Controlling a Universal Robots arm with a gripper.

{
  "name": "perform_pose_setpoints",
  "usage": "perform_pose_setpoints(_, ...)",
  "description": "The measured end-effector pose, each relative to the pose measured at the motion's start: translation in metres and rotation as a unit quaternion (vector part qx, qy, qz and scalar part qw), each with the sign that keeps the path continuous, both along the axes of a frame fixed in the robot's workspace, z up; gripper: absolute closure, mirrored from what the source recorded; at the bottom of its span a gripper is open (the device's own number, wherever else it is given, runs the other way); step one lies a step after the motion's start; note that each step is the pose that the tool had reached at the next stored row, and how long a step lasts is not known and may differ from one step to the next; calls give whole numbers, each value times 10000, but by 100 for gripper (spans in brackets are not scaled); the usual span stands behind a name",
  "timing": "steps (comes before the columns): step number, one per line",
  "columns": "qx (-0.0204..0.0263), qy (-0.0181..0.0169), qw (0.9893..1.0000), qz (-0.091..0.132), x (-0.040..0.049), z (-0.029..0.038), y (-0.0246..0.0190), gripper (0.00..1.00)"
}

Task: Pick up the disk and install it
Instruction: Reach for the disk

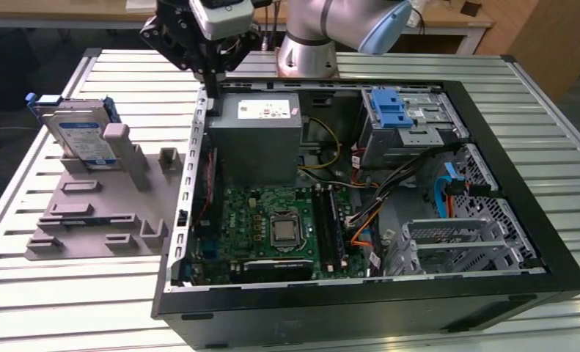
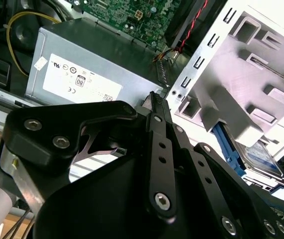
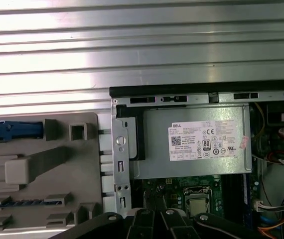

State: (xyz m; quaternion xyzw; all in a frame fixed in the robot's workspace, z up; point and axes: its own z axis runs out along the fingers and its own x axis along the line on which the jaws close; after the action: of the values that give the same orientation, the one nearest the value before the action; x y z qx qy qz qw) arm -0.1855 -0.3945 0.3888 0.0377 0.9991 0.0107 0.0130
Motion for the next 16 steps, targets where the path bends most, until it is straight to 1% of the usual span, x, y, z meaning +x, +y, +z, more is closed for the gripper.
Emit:
perform_pose_setpoints(7,-1,0,10000,-1,-93,-1,39,89)
perform_pose_setpoints(11,-1,0,10000,0,-160,-2,47,89)
perform_pose_setpoints(16,-1,0,10000,0,-243,-4,69,89)
